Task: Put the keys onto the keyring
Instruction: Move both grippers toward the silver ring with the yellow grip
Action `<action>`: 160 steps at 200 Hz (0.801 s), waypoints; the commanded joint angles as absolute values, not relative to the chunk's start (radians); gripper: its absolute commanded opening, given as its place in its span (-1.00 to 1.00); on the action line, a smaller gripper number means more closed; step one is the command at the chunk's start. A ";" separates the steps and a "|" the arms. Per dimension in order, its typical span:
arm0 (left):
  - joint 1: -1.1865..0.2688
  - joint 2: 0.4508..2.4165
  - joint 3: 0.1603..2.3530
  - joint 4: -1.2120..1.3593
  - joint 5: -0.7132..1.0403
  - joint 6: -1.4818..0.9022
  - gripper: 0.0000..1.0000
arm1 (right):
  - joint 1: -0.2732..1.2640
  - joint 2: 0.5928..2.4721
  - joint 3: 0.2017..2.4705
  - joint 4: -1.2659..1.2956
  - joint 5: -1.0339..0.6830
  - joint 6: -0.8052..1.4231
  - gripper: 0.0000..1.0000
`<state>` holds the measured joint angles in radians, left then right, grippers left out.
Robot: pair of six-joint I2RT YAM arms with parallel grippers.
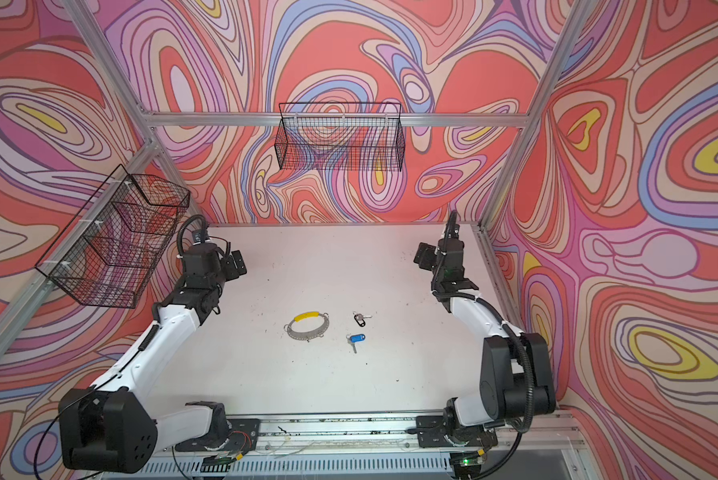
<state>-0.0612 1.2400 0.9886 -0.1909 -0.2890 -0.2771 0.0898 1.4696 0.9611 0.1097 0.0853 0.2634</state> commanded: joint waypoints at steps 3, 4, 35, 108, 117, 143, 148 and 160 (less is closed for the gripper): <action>-0.072 1.252 1.071 -0.565 -0.178 -0.407 0.92 | 0.194 1.508 1.095 -0.068 0.022 0.253 0.76; -0.073 1.253 1.073 -0.569 -0.173 -0.408 0.90 | 0.204 1.514 1.102 -0.077 0.025 0.249 0.76; -0.077 1.288 1.114 -0.662 0.002 -0.395 0.57 | 0.357 1.623 1.241 -0.203 -0.003 0.245 0.76; -0.121 1.397 1.043 -0.671 0.442 -0.394 0.43 | 0.512 1.878 1.414 -0.431 -0.335 0.289 0.73; -0.128 1.419 1.028 -0.662 0.450 -0.398 0.42 | 0.523 1.902 1.424 -0.441 -0.346 0.291 0.72; -0.137 1.484 0.983 -0.639 0.497 -0.440 0.34 | 0.546 1.980 1.450 -0.446 -0.456 0.333 0.63; -0.142 1.486 0.971 -0.629 0.498 -0.449 0.33 | 0.560 1.991 1.459 -0.460 -0.456 0.330 0.62; -0.150 1.482 0.934 -0.600 0.498 -0.471 0.33 | 0.599 2.011 1.490 -0.511 -0.413 0.309 0.61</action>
<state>-0.1371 1.4715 0.9947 -0.6285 0.4355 -0.4110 0.5457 1.9739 1.4269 -0.4152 -0.3756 0.3077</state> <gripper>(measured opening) 0.673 0.809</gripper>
